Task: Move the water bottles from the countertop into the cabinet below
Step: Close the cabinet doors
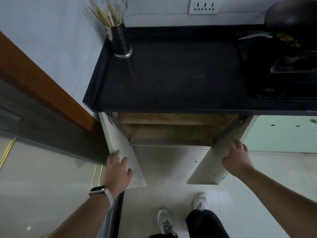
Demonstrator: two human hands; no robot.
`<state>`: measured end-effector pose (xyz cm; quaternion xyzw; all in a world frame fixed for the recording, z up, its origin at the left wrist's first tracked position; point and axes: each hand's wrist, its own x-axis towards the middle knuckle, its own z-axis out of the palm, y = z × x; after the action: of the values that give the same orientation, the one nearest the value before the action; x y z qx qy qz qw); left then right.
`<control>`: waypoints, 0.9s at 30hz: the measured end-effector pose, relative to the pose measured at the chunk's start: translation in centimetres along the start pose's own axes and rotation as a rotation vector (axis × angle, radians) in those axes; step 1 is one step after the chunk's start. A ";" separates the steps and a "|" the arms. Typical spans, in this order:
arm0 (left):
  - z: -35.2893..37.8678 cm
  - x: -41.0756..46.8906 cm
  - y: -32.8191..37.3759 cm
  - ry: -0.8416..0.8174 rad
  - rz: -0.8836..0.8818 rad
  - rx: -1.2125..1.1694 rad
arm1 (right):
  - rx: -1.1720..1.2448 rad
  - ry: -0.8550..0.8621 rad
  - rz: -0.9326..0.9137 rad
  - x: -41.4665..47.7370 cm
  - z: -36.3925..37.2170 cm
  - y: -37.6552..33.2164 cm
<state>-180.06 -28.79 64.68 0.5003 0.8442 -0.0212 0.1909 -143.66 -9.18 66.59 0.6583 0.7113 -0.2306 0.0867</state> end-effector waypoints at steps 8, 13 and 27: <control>-1.6 1.9 1.6 -0.308 0.382 0.027 | -0.278 -0.032 -0.328 2.1 0.0 -2.6; -0.9 3.9 3.2 -0.155 0.278 0.096 | -0.441 0.099 -0.490 5.0 -1.1 -3.4; -1.2 13.9 11.5 0.189 0.284 0.158 | -0.330 0.274 -0.715 13.0 -1.3 -7.0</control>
<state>-176.55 -11.14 62.82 0.6279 0.7749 -0.0133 0.0719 -151.78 2.92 63.69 0.3719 0.9274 -0.0396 0.0100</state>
